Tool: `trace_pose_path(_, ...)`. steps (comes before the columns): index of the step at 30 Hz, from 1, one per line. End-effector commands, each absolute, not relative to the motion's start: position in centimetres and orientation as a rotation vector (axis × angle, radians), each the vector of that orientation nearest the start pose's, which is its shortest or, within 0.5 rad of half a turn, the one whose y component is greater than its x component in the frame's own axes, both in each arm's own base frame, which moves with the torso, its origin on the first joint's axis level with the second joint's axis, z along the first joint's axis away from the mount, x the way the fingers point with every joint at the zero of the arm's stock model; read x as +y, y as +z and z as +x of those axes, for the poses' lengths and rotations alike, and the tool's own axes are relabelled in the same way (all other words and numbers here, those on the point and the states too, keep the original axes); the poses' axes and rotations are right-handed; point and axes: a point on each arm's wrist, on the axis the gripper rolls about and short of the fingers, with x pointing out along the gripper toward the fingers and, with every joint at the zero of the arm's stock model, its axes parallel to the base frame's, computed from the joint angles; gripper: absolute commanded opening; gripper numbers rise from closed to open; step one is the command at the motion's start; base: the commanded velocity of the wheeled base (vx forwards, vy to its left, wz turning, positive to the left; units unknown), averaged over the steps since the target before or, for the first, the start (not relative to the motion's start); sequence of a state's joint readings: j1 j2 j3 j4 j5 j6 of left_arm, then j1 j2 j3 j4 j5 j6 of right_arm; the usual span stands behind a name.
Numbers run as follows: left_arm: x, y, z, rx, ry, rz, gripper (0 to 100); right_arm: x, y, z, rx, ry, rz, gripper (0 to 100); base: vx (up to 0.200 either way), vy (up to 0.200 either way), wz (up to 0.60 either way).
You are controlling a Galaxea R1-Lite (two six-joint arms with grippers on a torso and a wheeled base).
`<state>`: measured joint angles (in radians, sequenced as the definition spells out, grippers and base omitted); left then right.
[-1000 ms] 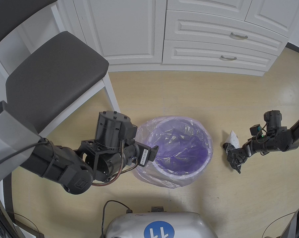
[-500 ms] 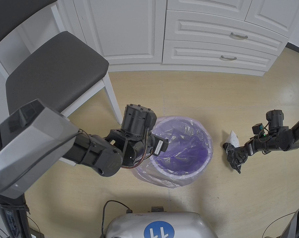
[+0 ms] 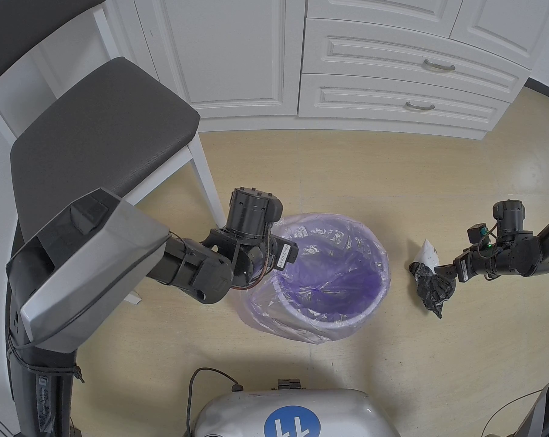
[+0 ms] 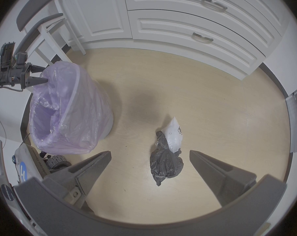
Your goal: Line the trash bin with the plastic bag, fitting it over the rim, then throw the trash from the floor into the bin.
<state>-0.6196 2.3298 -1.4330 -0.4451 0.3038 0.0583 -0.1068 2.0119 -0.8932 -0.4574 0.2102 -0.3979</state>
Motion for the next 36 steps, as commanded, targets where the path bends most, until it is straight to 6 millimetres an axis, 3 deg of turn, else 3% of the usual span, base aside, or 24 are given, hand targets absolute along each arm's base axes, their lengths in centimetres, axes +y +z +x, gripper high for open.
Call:
trace_pose_path(1, -25.9, 10.1, 38.1, 0.369, -0.313, 0.232, 100, -3.3, 8.4, 35.2, 0.622, 0.227, -0.280, 100, 0.000, 0.000, 0.00)
trace_pose_path(6, -25.8, 12.4, 37.0, 0.341, -0.332, 0.196, 100, -3.3, 8.3, 35.2, 0.623, 0.229, -0.279, 100, 0.000, 0.000, 0.00)
trace_pose_path(12, -25.6, 12.8, 36.3, 0.339, -0.338, 0.193, 100, -3.3, 8.4, 35.2, 0.622, 0.229, -0.279, 100, 0.000, 0.000, 0.00)
trace_pose_path(19, -24.7, 11.1, 35.8, 0.405, -0.345, 0.189, 100, -3.3, 8.5, 35.2, 0.619, 0.228, -0.280, 100, 0.000, 0.000, 0.00)
trace_pose_path(24, -24.4, 9.3, 36.8, 0.437, -0.326, 0.200, 100, -3.3, 8.4, 35.2, 0.621, 0.228, -0.279, 100, 0.000, 0.000, 0.00)
trace_pose_path(36, -22.5, 8.6, 39.7, 0.433, -0.259, 0.179, 100, -3.6, 8.5, 35.3, 0.616, 0.222, -0.268, 100, 0.000, 0.000, 0.00)
